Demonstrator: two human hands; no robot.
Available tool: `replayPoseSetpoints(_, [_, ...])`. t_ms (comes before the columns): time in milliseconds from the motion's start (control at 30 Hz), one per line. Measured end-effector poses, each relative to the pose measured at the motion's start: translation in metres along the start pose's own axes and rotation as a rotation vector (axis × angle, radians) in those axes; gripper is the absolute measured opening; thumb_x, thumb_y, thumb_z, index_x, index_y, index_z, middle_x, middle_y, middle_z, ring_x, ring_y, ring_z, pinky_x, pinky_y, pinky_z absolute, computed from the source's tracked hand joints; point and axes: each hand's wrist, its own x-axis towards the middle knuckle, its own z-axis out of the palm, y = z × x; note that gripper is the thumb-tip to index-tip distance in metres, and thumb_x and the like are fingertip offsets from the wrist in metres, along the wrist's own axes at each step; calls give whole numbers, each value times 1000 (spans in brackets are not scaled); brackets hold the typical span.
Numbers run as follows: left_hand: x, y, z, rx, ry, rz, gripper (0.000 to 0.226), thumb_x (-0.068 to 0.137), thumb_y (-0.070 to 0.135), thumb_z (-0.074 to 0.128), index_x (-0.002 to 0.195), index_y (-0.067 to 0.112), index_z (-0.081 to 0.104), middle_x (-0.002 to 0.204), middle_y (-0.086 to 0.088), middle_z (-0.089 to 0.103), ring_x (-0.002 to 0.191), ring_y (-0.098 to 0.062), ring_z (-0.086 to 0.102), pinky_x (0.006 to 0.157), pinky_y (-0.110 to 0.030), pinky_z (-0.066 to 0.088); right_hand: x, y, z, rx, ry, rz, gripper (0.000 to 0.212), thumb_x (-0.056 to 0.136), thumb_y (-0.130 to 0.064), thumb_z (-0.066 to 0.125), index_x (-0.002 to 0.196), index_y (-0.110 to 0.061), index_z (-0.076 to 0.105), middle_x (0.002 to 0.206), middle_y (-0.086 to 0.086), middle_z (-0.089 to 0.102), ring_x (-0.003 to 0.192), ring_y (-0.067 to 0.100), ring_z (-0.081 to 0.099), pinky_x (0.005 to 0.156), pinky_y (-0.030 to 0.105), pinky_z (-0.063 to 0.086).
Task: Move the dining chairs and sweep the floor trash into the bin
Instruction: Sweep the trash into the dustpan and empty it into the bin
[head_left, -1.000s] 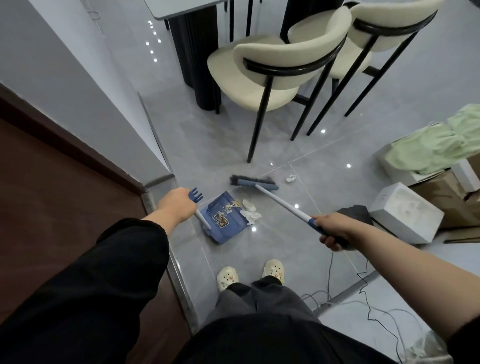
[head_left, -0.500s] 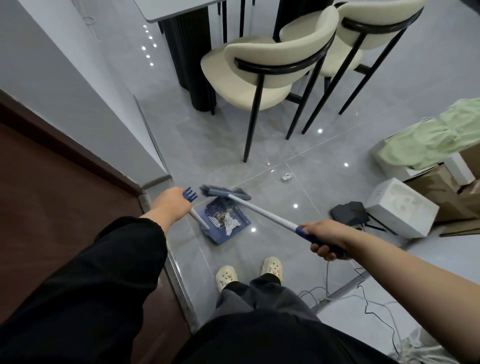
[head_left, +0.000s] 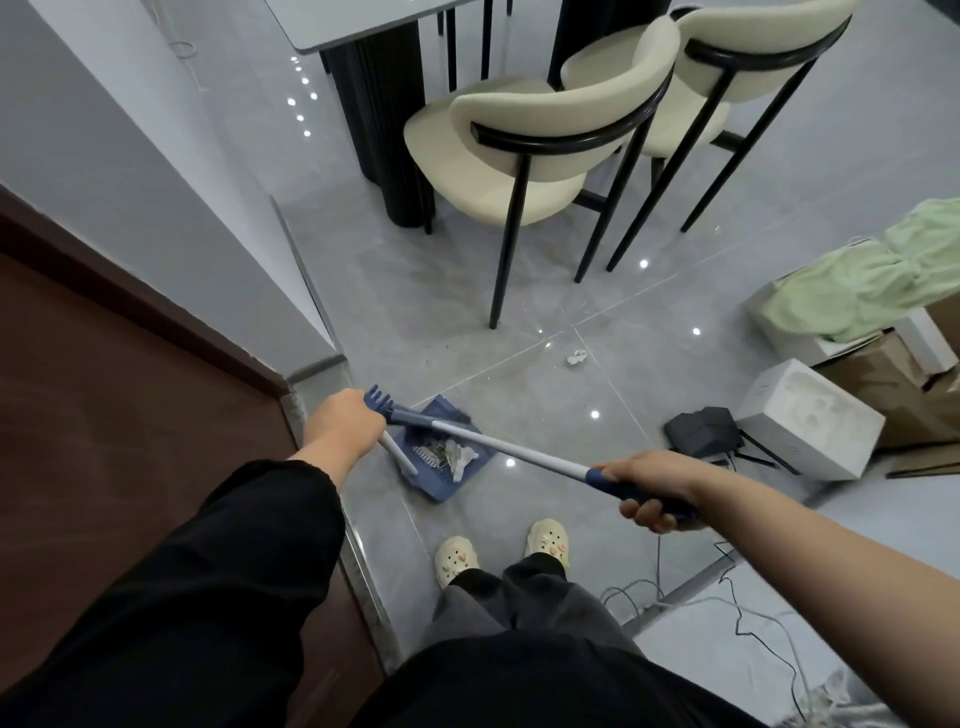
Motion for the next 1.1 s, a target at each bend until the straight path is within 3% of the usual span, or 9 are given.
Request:
replayPoseSetpoints(100, [4,-5,-8,-27,-12,-18,13,85,13,48,86,8,59,101,-18,65,94,-36,61,71,-31,45,-16,-19,-1,-178,95,-105,36,100,-30,41,135,-33,49,62,3,44,38,8,32,34,17,28])
replayPoseSetpoints(300, [-8,-32,-4,-50,29,-123,17,84,14,52,94,9,64,98,-13,66,91,-34,63,76,-34,52,45,-67,14,-438,244,-168,39,101,-26,33,138,-23,46,69,9,47,46,15,38,42,18,32])
replayPoseSetpoints(367, [-15,-41,5,-33,33,-139,18,86,16,52,96,9,65,97,-13,66,89,-33,63,75,-34,52,66,-64,23,-374,204,-108,40,100,-22,31,137,-16,46,65,8,44,40,13,36,40,15,30])
replayPoseSetpoints(500, [-11,-44,6,-45,23,-126,18,85,17,53,95,10,66,96,-12,66,88,-33,62,72,-32,49,66,-40,36,-240,74,18,39,99,-24,34,136,-21,46,58,2,39,33,7,30,36,13,26])
replayPoseSetpoints(633, [0,-34,-4,-50,0,-77,18,85,17,54,96,7,65,97,-15,66,90,-34,62,74,-32,49,33,-27,-2,92,-63,73,28,100,-29,43,126,-19,47,51,-1,38,28,4,27,28,11,21])
replayPoseSetpoints(833, [11,-46,-15,-40,-41,24,21,86,19,58,96,3,65,96,-17,67,89,-33,61,75,-33,48,-10,-8,-31,109,-4,-51,25,102,-32,38,126,-31,47,56,2,42,33,6,29,29,15,27])
replayPoseSetpoints(967, [1,-47,-15,50,-123,106,12,81,16,61,87,6,62,86,-12,63,81,-29,59,69,-32,46,10,3,-5,-31,183,-74,25,101,-29,38,121,-34,51,59,3,40,34,8,29,32,14,27])
replayPoseSetpoints(1100, [-3,-47,-9,109,-105,145,16,80,20,60,90,8,64,88,-10,65,80,-27,58,68,-30,48,51,19,41,6,218,42,27,100,-24,34,114,-10,52,59,4,45,30,8,34,36,12,29])
